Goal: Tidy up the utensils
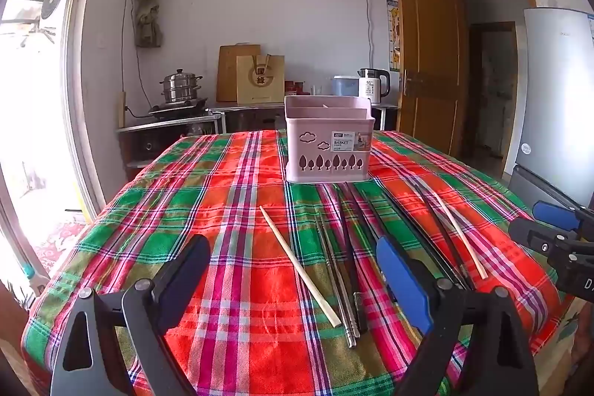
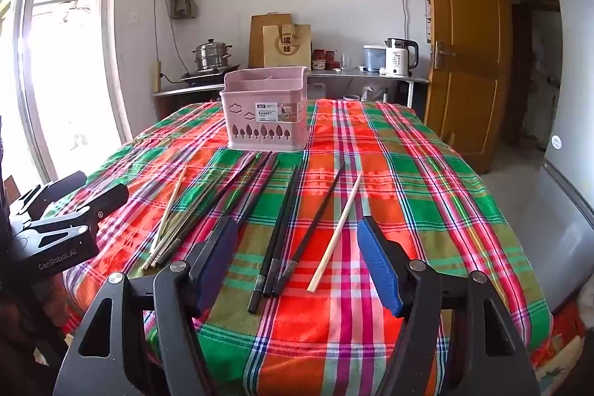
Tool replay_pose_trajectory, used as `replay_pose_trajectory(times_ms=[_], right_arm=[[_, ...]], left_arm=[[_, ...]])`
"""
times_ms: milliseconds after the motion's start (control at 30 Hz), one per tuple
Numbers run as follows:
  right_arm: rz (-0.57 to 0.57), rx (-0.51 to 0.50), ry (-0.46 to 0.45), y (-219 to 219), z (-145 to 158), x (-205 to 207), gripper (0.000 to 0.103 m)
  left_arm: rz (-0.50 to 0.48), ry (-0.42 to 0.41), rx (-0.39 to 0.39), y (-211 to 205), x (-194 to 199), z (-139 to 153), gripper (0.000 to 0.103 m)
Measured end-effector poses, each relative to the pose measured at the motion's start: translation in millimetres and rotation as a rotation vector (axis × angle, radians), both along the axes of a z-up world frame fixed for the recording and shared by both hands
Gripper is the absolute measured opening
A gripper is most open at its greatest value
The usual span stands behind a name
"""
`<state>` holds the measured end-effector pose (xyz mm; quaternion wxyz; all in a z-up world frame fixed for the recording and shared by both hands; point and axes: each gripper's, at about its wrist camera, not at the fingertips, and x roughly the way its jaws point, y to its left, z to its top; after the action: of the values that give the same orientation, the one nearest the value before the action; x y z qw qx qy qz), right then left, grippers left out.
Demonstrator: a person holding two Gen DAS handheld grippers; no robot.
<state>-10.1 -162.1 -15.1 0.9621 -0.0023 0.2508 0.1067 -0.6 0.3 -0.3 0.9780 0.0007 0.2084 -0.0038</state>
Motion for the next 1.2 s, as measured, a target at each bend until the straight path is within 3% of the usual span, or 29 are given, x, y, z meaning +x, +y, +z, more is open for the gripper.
replay_pose_trajectory(times_ms=[1200], right_arm=[[-0.001,-0.018,-0.040,1,10,-7,0.068]], left_arm=[[-0.004,0.004,-0.016,3,-6,1,0.092]])
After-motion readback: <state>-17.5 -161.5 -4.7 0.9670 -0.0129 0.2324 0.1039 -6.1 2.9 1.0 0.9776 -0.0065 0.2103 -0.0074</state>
